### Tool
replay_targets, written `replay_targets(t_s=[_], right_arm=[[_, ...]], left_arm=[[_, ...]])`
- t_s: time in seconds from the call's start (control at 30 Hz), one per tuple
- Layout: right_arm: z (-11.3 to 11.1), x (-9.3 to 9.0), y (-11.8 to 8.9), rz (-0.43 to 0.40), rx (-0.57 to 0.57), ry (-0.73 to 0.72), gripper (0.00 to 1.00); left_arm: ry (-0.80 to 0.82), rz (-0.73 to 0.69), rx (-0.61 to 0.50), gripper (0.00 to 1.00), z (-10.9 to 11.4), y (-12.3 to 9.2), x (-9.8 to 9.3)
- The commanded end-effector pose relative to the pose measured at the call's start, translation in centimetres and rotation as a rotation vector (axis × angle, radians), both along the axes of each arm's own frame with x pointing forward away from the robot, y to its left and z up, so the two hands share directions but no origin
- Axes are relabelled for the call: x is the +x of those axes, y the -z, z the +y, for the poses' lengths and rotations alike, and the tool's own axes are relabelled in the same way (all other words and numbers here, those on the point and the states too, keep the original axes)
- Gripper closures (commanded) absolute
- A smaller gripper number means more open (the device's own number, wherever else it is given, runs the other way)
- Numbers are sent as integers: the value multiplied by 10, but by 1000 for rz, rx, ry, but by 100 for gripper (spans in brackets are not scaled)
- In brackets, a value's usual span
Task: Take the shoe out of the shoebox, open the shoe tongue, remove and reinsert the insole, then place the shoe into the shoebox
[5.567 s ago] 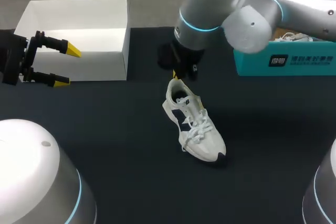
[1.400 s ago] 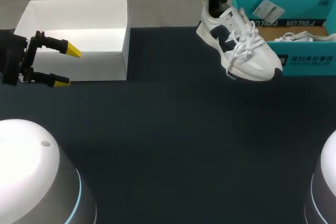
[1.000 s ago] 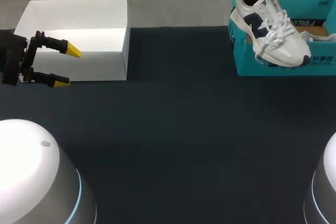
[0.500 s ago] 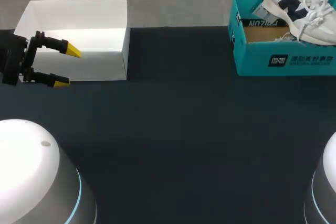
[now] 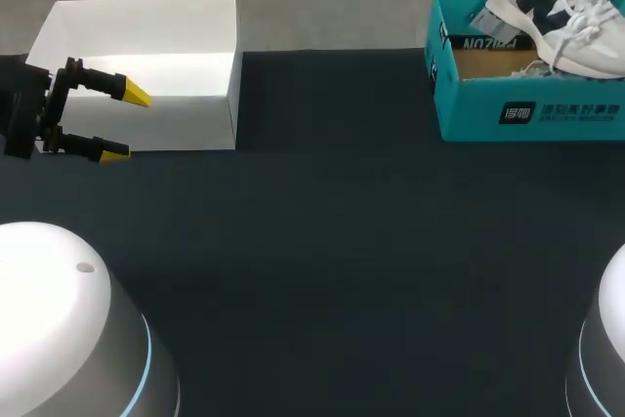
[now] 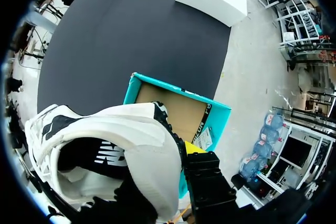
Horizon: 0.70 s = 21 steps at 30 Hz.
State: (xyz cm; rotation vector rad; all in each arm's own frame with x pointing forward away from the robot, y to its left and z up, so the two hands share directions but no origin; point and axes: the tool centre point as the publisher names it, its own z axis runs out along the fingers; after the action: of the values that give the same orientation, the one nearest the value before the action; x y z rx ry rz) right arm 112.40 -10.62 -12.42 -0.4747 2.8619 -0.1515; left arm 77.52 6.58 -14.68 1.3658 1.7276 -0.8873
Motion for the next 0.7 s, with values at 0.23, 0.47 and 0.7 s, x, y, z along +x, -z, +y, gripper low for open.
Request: replay_targets(t_s=[0.23, 0.47, 0.7], right_arm=[[-79, 65, 26, 37, 29, 73, 100], [-120, 89, 27, 15, 6, 125, 100], [-153, 108, 40, 41, 12, 279, 100]], left_arm=[[0, 2, 5, 0, 0, -1, 0], [0, 2, 5, 0, 0, -1, 0], [0, 2, 5, 0, 0, -1, 0]])
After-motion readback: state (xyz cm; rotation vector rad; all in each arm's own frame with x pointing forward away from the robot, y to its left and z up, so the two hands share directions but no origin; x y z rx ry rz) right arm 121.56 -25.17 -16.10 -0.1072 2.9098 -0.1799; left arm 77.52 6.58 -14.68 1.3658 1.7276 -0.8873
